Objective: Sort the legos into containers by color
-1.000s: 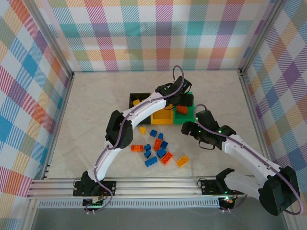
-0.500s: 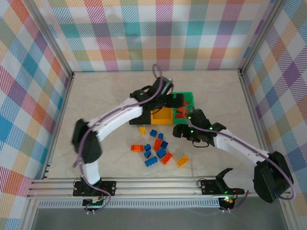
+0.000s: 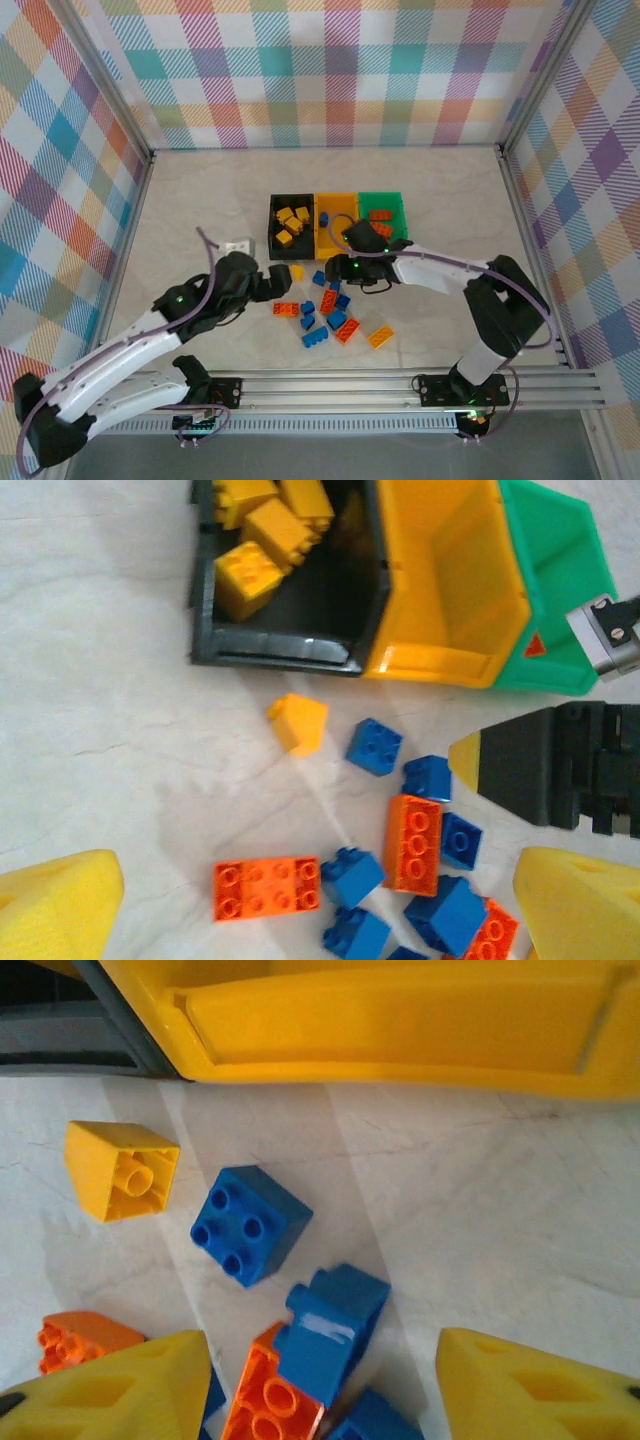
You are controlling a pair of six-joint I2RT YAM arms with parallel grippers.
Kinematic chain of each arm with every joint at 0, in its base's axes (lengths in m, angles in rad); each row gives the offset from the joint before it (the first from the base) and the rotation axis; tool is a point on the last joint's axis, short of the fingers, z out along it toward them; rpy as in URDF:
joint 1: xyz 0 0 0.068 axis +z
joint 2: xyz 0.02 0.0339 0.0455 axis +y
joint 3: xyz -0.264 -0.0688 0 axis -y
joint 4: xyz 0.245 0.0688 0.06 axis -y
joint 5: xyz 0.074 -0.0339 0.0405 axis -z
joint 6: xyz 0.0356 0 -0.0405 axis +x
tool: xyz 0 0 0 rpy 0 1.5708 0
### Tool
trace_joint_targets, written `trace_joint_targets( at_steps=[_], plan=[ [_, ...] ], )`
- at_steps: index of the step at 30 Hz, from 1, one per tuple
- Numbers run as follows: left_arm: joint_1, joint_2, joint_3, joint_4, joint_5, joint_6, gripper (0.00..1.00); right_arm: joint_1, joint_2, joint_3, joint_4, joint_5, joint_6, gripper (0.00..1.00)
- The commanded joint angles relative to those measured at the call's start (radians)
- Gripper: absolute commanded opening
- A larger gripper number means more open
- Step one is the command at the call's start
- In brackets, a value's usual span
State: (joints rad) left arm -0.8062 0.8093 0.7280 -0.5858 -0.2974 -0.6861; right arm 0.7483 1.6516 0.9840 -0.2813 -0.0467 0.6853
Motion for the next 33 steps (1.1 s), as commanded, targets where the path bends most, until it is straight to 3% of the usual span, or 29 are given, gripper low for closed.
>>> trace_joint_targets(
  at_steps=[1,7,20,27,33],
  plan=[
    [0.003,-0.088,-0.051,-0.099,-0.078,-0.085,1.00,0.016,0.050,0.052,-0.016,0.033,0.045,0.57],
    [0.004,-0.163,-0.093,-0.123,-0.114,-0.101,1.00,0.038,0.124,0.115,-0.122,0.086,0.069,0.50],
    [0.004,-0.059,-0.046,-0.080,-0.080,0.008,1.00,0.049,0.094,0.087,-0.140,0.109,0.066,0.30],
    [0.005,-0.014,-0.022,-0.045,0.042,0.107,1.00,0.043,-0.029,0.170,-0.175,0.166,-0.012,0.25],
    [-0.006,0.091,-0.009,-0.015,0.174,0.149,0.92,-0.024,0.070,0.354,-0.219,0.175,-0.058,0.27]
  ],
)
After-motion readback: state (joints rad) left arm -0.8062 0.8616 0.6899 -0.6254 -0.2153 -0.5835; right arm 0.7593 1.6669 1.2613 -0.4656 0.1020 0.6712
